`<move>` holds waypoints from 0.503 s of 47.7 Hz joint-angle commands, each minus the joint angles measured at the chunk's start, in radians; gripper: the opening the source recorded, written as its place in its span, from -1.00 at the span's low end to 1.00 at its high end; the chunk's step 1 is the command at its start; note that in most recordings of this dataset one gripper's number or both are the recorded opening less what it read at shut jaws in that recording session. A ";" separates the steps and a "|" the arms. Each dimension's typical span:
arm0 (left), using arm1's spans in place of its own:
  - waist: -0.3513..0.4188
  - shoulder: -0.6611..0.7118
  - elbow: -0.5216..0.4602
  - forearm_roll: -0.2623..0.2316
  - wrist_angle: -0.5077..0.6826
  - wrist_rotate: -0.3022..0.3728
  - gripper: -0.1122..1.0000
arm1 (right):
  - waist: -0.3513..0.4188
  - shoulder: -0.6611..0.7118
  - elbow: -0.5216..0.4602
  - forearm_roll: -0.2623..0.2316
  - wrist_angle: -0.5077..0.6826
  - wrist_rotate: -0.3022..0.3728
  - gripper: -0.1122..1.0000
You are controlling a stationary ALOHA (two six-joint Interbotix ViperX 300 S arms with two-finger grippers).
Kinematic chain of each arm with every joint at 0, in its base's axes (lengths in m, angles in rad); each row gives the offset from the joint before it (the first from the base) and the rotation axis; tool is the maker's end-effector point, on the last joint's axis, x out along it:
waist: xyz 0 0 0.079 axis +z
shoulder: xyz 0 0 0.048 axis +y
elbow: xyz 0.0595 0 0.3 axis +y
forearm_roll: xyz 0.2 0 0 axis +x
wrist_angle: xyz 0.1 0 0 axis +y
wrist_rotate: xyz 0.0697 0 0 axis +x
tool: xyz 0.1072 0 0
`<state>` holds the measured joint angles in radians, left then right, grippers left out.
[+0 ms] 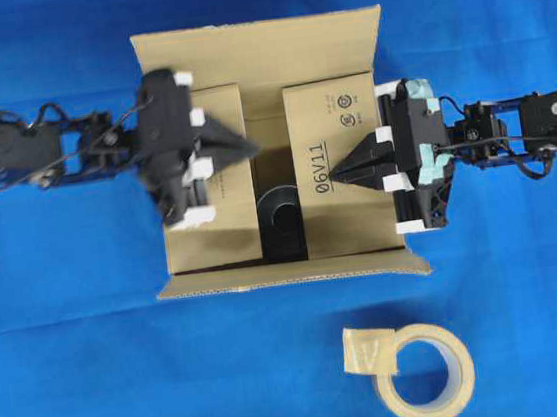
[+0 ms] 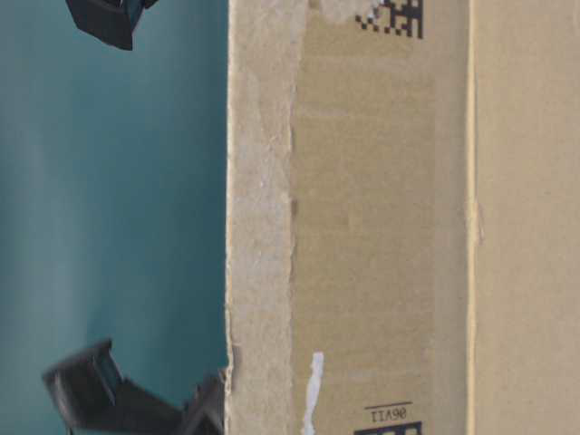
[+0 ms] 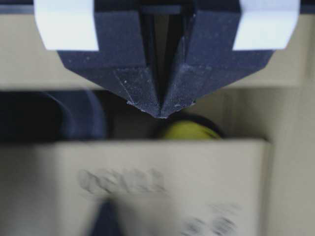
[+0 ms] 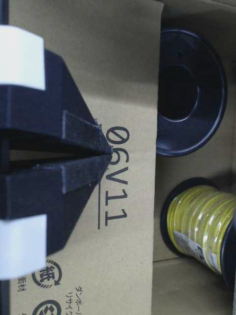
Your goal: Close the cardboard box.
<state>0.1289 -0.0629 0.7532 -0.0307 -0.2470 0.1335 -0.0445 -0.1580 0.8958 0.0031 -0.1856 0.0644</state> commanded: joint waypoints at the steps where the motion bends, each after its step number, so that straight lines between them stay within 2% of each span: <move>1: 0.032 0.011 -0.060 -0.002 -0.005 0.005 -0.80 | -0.002 -0.006 -0.017 0.002 -0.006 0.002 -0.79; 16: 0.109 0.118 -0.160 0.000 -0.009 0.012 -0.80 | -0.002 -0.006 -0.015 0.002 -0.009 0.002 -0.79; 24: 0.123 0.173 -0.190 0.000 -0.011 0.014 -0.80 | -0.002 -0.006 -0.014 0.002 -0.014 0.002 -0.79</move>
<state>0.2516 0.1089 0.5921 -0.0307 -0.2485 0.1473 -0.0445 -0.1580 0.8974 0.0031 -0.1917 0.0644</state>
